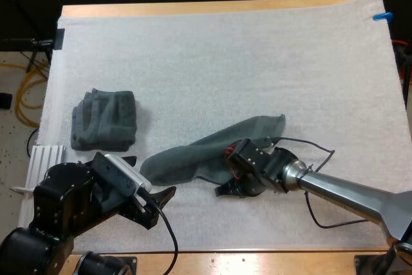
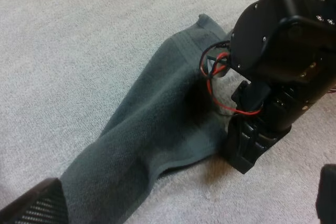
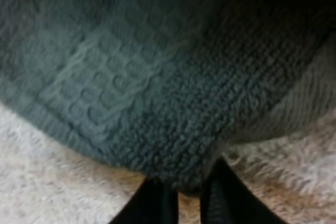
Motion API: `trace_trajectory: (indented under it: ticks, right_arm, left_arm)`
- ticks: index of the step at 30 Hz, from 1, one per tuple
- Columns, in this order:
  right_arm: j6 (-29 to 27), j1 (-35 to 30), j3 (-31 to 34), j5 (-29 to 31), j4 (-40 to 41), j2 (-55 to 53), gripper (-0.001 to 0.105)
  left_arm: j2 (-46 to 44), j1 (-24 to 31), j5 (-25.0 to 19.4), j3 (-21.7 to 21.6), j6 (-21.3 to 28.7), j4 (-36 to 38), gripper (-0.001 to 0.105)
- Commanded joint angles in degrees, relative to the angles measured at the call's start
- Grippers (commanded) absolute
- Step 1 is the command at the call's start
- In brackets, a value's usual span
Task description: Pick towel from pile fold and stack
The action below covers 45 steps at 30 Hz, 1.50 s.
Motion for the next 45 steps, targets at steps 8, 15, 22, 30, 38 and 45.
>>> trace_trajectory:
  ticks: [8, 15, 22, 30, 38, 45]
  right_arm:
    - [-12.4, 0.0, -0.2, 12.3, 14.8, -5.5, 0.0]
    - [-15.3, 0.0, 4.1, 16.6, 19.1, -13.5, 0.0]
    - [-10.7, 0.0, 9.6, 14.9, 21.2, -18.4, 0.0]
    - [-7.4, 0.0, 11.4, 13.8, 21.9, -20.3, 0.0]
    - [-7.4, 0.0, 11.4, 14.6, 21.2, -20.8, 0.0]
    - [-7.4, 0.0, 11.4, 14.6, 21.2, -20.8, 0.0]
  left_arm:
    - [-0.2, -0.3, -0.1, 0.7, 2.4, 0.1, 0.092]
    - [-0.2, -0.3, -0.1, 3.7, 2.5, 0.1, 0.092]
    - [3.4, -5.5, -0.2, 9.4, 1.9, 0.1, 0.092]
    - [15.1, -18.7, -10.6, 9.7, 2.3, -0.9, 0.092]
    - [33.2, -29.6, -22.4, 9.7, -0.3, -6.7, 0.092]
    - [44.7, -30.5, -24.0, 9.7, -3.0, -11.5, 0.087]
